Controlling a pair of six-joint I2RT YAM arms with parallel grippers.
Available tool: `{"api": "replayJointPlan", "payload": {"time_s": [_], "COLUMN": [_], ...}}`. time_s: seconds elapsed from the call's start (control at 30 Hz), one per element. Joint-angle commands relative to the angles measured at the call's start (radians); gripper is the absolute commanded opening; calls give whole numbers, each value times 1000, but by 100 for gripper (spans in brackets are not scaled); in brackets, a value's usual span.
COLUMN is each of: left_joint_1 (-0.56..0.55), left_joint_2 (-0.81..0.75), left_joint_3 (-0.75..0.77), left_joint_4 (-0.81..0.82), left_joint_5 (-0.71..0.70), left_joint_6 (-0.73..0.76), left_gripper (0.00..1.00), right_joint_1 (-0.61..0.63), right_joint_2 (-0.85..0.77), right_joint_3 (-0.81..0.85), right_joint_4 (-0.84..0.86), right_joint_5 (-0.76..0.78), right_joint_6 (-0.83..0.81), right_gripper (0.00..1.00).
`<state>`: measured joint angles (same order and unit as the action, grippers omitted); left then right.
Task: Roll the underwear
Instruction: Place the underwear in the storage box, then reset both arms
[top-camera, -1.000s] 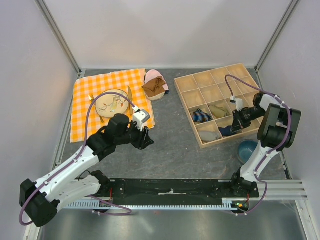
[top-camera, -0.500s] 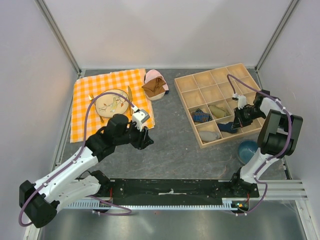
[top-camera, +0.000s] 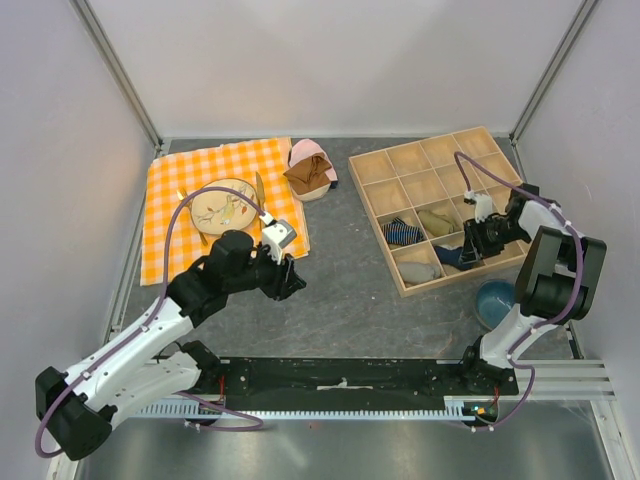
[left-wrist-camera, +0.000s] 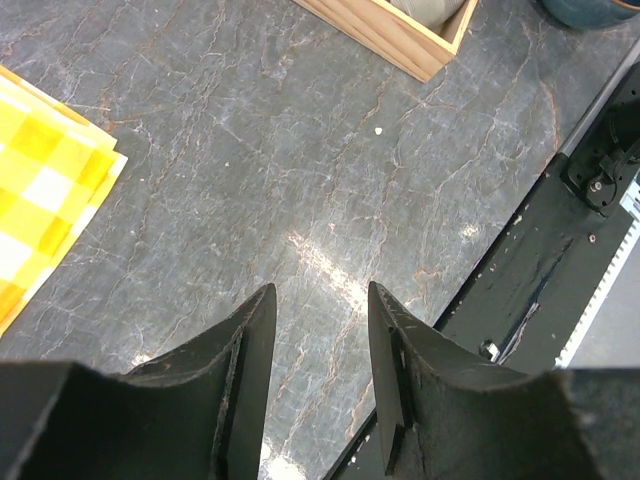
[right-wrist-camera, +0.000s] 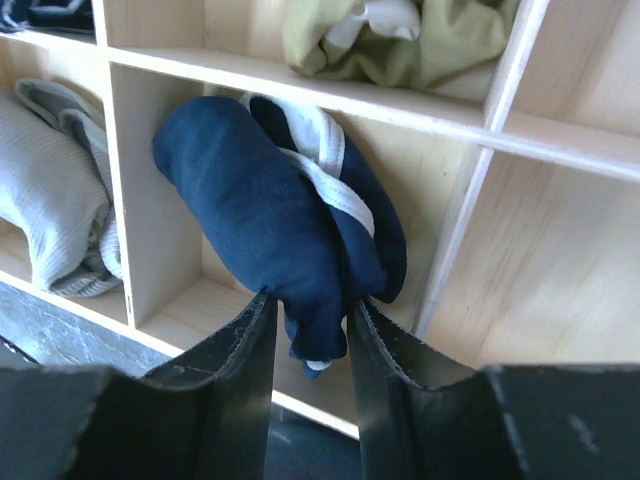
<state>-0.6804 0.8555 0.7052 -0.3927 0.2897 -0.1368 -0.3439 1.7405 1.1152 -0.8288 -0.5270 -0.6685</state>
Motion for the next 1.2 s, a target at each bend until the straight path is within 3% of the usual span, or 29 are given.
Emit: {"api": "replayJointPlan", "payload": {"time_s": [0.0,0.4,0.47,0.53,0.6,0.63,0.67,0.77,0.83,0.93,1.07,1.17], "left_joint_1": [1,1,1,4,24,36,62,100,104,104,102,102], "left_joint_2": [-23,-58,-75,-90,-128,-140,-151,-179,-188,-217,-249,-253], "left_joint_3": [-9,-12,-10,-3,4,8,22,72,89,70,25,8], "left_joint_4": [29,49,54,43,41,41,35,-9,-41,-54,-46,-31], "left_joint_5": [20,19,-3,-72,-104,-138,-153,-204,-254,-285,-285,-285], "left_joint_6": [45,26,17,-24,-40,-35,-30,3,46,75,72,75], "left_gripper": [48,48,55,72,82,90,93,97,96,96,96,96], "right_joint_1": [-9,-10,-10,-9,-10,-10,-9,-12,-12,-12,-7,-4], "right_joint_2": [-55,-157,-231,-300,-409,-444,-499,-536,-529,-509,-542,-571], "right_joint_3": [101,296,308,310,295,287,279,278,276,291,218,204], "right_joint_4": [-73,-219,-216,-176,-74,-32,50,147,219,264,390,392], "right_joint_5": [45,42,6,-14,-28,-36,-65,-219,-257,-314,-130,31], "right_joint_6": [-43,-100,-131,-129,-89,-62,2,116,365,527,726,761], "right_gripper": [45,56,58,61,71,78,98,98,98,98,98,98]}}
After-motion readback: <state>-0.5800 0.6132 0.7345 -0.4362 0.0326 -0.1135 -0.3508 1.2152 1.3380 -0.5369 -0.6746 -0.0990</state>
